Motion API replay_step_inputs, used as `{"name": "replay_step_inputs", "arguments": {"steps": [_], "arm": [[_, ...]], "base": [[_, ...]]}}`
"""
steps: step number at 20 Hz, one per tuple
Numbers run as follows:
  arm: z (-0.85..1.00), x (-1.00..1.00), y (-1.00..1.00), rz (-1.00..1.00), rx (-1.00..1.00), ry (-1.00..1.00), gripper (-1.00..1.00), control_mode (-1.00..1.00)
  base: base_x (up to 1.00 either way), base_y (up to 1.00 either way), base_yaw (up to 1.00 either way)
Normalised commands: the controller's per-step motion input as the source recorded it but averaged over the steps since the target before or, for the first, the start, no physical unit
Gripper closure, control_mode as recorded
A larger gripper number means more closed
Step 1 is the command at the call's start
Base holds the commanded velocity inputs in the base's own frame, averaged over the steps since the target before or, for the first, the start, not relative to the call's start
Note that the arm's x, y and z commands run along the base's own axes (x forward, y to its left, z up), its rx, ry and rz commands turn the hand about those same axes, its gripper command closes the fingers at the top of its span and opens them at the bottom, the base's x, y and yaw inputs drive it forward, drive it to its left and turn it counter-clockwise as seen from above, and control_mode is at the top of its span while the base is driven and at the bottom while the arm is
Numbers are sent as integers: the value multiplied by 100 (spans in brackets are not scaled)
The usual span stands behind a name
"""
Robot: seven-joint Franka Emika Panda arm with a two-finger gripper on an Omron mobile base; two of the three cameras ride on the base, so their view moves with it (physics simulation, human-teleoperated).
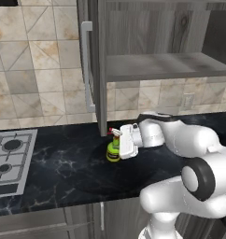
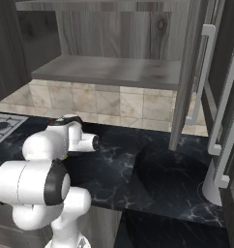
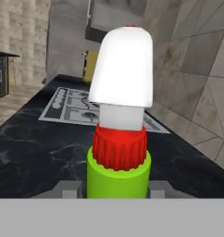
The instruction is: Move the cutting board and knife to the sink. Then move spray from the cabinet to the counter.
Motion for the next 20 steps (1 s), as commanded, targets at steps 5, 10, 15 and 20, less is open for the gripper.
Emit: {"name": "replay_step_inputs", "arguments": {"steps": [5,10,15,20], "arm": [[-36,38,10,6,-2,0,100,-100],[-38,40,10,5,-1,0,100,-100],[-36,25,14,5,-1,0,100,-100],[-29,-2,4,4,-1,0,-100,-100]], "base": [[0,0,0],[0,0,0],[0,0,0],[0,0,0]]}}
